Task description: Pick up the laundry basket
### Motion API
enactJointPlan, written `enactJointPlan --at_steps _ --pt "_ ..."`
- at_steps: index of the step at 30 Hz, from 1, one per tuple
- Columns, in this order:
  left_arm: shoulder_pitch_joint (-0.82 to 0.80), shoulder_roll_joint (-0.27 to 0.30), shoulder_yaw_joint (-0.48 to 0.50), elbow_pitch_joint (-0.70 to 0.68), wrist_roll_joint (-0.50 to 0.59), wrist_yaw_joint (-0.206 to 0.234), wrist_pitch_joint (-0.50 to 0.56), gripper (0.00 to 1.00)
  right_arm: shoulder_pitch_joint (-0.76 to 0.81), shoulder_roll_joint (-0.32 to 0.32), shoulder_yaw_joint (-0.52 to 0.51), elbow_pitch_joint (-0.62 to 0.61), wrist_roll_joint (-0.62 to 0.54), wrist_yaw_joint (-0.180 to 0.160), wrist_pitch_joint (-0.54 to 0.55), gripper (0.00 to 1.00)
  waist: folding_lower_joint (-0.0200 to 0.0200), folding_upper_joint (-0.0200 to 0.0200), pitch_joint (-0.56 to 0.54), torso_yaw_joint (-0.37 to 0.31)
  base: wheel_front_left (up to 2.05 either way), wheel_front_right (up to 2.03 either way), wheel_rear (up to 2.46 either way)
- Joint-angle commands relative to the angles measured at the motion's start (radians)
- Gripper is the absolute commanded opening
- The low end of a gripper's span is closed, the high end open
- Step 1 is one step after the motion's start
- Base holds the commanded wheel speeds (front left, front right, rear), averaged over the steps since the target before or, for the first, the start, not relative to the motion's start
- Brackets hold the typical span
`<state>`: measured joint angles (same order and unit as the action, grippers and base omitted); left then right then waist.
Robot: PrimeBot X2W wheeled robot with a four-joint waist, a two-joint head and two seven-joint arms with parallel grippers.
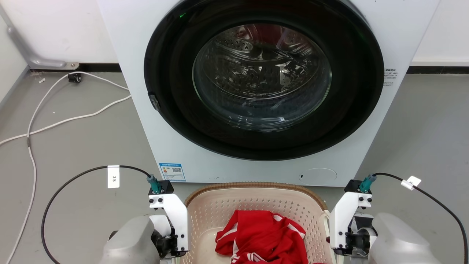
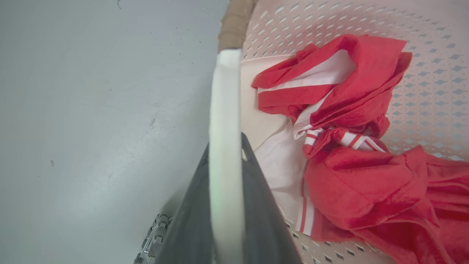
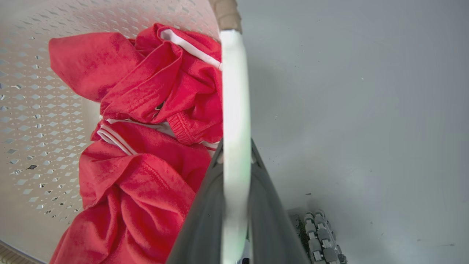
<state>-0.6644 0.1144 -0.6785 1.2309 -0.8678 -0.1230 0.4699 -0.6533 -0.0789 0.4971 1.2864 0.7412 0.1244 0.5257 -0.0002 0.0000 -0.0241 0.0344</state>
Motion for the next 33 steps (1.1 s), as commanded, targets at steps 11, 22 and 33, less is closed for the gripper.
enactJointPlan --at_steps 11,22,33 --pt "0.017 -0.014 -0.031 -0.018 -0.035 -0.013 -0.017 0.0 0.005 0.021 0.009 -0.003 0.008 0.012 -0.017 0.0 0.0002 0.0 -0.007 0.001 0.0 0.0 0.0" --pt "0.014 -0.017 -0.051 -0.014 -0.055 -0.013 -0.024 0.0 0.001 0.017 0.012 -0.002 0.009 0.012 -0.025 0.0 0.0002 0.0 -0.006 0.002 0.0 0.0 0.0" --pt "0.011 -0.017 -0.068 -0.01 -0.075 -0.014 -0.02 0.0 -0.001 0.016 0.011 -0.001 0.008 0.012 -0.033 0.0 0.0002 0.0 -0.005 0.0 0.0 0.0 0.0"
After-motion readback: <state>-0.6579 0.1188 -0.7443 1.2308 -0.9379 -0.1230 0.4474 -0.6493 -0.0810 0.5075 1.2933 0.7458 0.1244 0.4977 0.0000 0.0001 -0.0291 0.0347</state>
